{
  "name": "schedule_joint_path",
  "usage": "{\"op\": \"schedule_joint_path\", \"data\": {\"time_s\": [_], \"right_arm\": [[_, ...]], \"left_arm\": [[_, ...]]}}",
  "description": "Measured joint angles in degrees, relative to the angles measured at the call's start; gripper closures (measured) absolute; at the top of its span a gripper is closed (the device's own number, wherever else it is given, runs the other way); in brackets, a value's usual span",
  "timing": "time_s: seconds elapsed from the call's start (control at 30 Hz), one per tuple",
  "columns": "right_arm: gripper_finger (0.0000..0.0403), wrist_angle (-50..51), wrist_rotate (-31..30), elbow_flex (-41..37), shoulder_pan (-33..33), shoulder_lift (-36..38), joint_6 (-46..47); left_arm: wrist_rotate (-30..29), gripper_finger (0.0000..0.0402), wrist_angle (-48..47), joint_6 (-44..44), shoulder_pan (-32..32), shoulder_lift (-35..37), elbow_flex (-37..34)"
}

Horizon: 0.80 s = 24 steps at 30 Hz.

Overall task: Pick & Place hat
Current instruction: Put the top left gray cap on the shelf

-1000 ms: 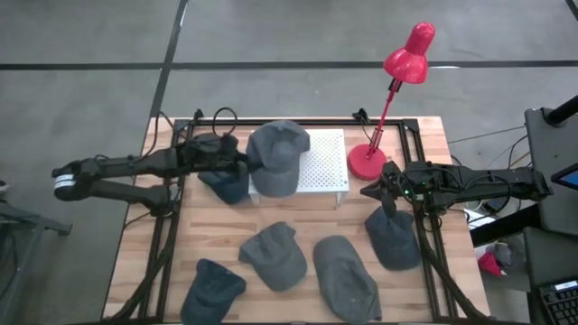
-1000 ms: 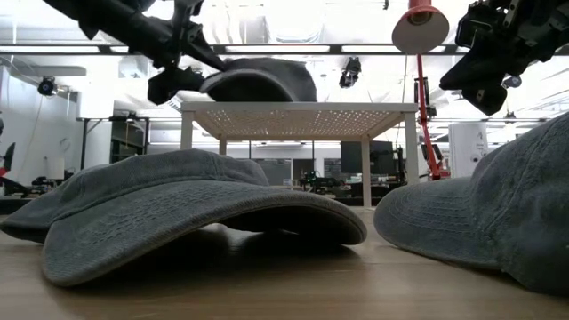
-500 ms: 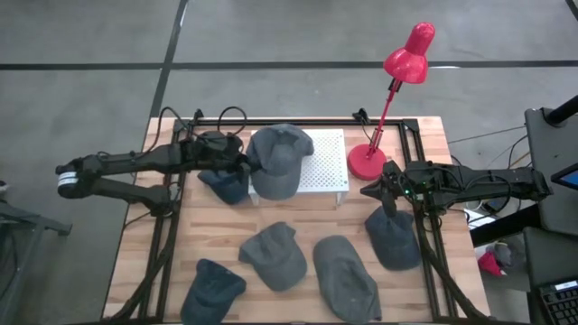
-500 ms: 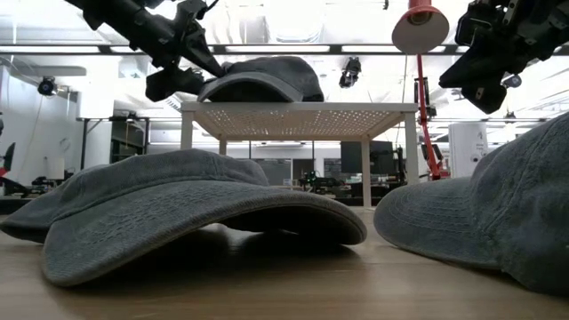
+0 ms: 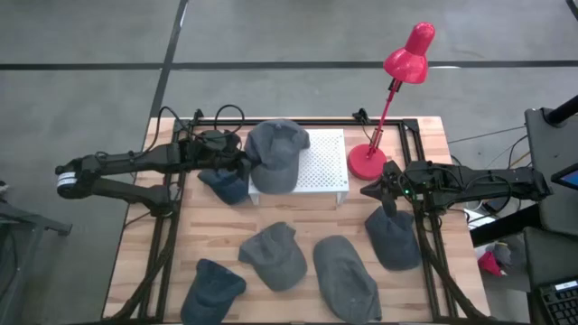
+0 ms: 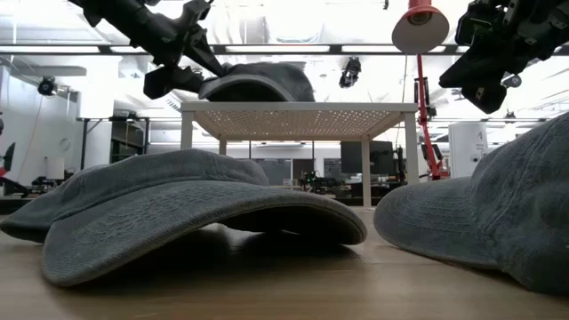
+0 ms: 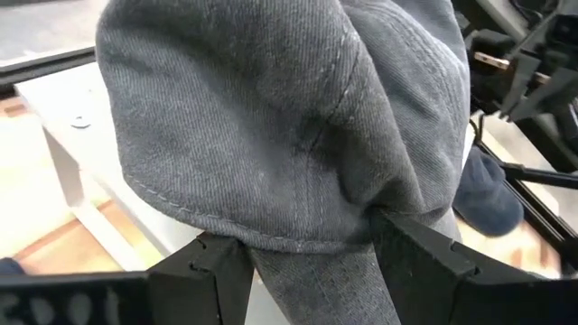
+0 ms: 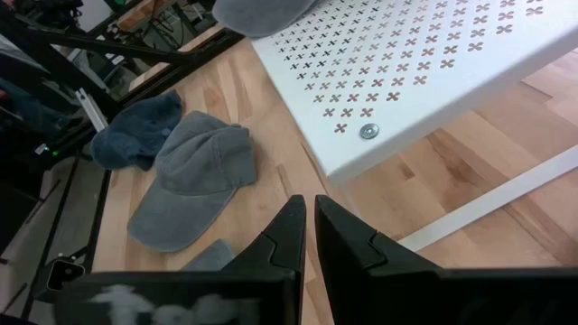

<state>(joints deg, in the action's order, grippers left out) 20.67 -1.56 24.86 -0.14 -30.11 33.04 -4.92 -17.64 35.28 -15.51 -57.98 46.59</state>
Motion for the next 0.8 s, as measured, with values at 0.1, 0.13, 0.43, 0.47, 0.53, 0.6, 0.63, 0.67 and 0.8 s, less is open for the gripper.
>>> {"op": "schedule_joint_path", "data": {"time_s": [0.1, 0.13, 0.43, 0.47, 0.53, 0.6, 0.63, 0.67, 0.8], "right_arm": [[0.0376, 0.02, 0.02, 0.0, 0.0, 0.0, 0.0], [0.0376, 0.0, 0.02, 0.0, 0.0, 0.0, 0.0], [0.0376, 0.01, 0.02, 0.0, 0.0, 0.0, 0.0], [0.0376, 0.02, 0.02, 0.0, 0.0, 0.0, 0.0], [0.0376, 0.02, 0.02, 0.0, 0.0, 0.0, 0.0], [0.0376, 0.01, 0.02, 0.0, 0.0, 0.0, 0.0], [0.0376, 0.0, 0.02, 0.0, 0.0, 0.0, 0.0], [0.0376, 0.01, 0.02, 0.0, 0.0, 0.0, 0.0], [0.0376, 0.01, 0.02, 0.0, 0.0, 0.0, -0.01]], "left_arm": [[-0.46, 0.0196, -0.01, 3.7, 0.0, 0.0, 0.0], [-0.51, 0.0196, -0.05, 5.0, 0.0, 0.0, 0.0], [-0.18, 0.0195, 0.01, 5.5, -0.02, 0.0, 0.0], [-0.18, 0.0195, 0.01, 5.47, -0.02, 0.0, 0.0], [-0.16, 0.0195, 0.01, 5.45, -0.02, 0.02, 0.0], [-0.16, 0.0195, 0.01, 5.39, -0.02, 0.02, 0.0], [-0.16, 0.0194, 0.02, 5.26, -0.02, 0.02, 0.0], [-0.15, 0.0191, 0.02, 4.89, -0.02, 0.02, 0.0], [-0.16, 0.0167, 0.01, 3.12, -0.04, 0.02, 0.0]]}}
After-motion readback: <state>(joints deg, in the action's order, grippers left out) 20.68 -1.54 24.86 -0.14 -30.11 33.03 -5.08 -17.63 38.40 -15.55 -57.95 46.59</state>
